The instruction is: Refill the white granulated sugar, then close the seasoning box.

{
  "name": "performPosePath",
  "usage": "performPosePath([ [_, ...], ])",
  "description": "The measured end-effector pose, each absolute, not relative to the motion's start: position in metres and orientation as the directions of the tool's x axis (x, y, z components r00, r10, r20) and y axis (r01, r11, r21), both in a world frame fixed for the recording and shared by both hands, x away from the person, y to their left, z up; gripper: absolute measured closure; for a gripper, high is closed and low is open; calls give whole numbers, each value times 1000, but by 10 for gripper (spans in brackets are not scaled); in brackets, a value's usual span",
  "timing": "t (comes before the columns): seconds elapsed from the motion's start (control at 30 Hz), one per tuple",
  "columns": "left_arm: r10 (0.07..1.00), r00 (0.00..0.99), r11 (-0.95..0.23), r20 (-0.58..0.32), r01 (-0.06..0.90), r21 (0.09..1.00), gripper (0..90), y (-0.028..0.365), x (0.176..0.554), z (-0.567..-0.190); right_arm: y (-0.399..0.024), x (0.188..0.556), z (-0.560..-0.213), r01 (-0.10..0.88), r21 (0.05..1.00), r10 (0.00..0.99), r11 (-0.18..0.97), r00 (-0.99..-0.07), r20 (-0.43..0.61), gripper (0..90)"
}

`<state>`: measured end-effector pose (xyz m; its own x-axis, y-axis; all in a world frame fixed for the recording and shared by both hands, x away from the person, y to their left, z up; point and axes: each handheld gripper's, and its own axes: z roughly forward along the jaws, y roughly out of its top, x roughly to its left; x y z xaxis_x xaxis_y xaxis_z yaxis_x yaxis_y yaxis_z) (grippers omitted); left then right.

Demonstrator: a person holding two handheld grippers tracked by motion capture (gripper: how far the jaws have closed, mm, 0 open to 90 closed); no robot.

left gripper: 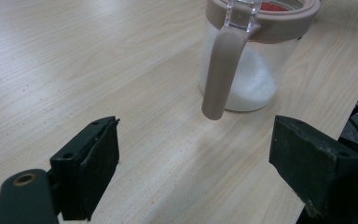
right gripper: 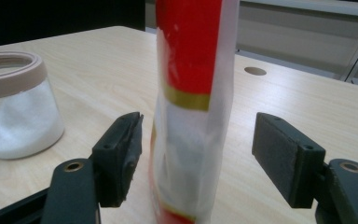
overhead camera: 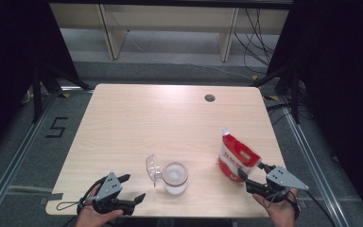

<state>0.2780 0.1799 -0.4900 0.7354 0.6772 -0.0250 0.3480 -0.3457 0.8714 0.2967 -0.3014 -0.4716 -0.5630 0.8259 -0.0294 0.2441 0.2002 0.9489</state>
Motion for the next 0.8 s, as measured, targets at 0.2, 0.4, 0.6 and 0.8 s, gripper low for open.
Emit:
performPosePath([
  [0.2, 673, 739, -344, -22, 340, 875, 157, 182, 278, -489, -304, 290, -473, 263, 941, 828, 213, -560, -31, 315],
  [0.4, 677, 735, -335, -41, 356, 872, 171, 183, 278, -487, -307, 283, -473, 279, 935, 841, 219, -540, -36, 308],
  [0.6, 671, 740, -328, -41, 346, 879, 208, 183, 276, -484, -306, 277, -475, 305, 932, 844, 199, -537, -4, 304],
  [0.8, 686, 725, -297, -56, 350, 888, 438, 184, 272, -480, -309, 274, -475, 291, 930, 845, 225, -533, -38, 304],
])
